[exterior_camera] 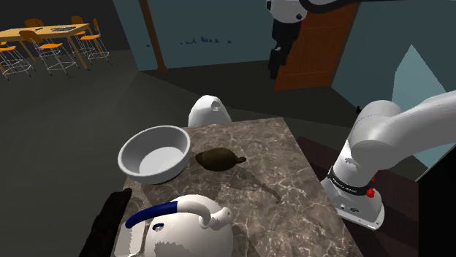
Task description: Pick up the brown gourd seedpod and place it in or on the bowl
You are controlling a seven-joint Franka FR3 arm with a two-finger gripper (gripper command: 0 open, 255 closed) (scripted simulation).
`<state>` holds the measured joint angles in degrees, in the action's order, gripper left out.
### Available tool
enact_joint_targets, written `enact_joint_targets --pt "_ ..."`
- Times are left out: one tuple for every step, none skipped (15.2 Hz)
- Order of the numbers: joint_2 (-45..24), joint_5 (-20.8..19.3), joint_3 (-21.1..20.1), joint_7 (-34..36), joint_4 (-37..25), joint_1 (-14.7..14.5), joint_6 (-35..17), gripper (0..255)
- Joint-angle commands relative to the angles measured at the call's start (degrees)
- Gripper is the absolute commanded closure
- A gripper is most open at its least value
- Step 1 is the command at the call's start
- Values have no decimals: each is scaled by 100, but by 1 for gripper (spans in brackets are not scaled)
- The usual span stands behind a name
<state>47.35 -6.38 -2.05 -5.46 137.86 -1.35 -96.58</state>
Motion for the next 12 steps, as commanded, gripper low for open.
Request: enact_joint_targets --pt "0 0 0 0 0 0 0 0" --pt "5 102 -75 108 98 -47 -54 0" --pt "5 206 -151 217 192 -96 -111 0" --pt "0 311 -228 325 281 -146 -172 0" --pt "-12 418 -306 434 365 -198 -235 0" --pt "-29 526 -385 542 444 -253 -301 0" --pt "-52 636 -466 649 518 -309 -371 0" --pt "-81 748 -548 756 587 -364 -445 0" --pt "-116 861 -632 862 651 -421 -522 0" --pt "-158 973 -715 968 709 -481 -602 0" --pt "-207 1087 -800 1073 762 -540 -686 0" --pt "-262 1201 -887 1176 809 -599 -774 0"
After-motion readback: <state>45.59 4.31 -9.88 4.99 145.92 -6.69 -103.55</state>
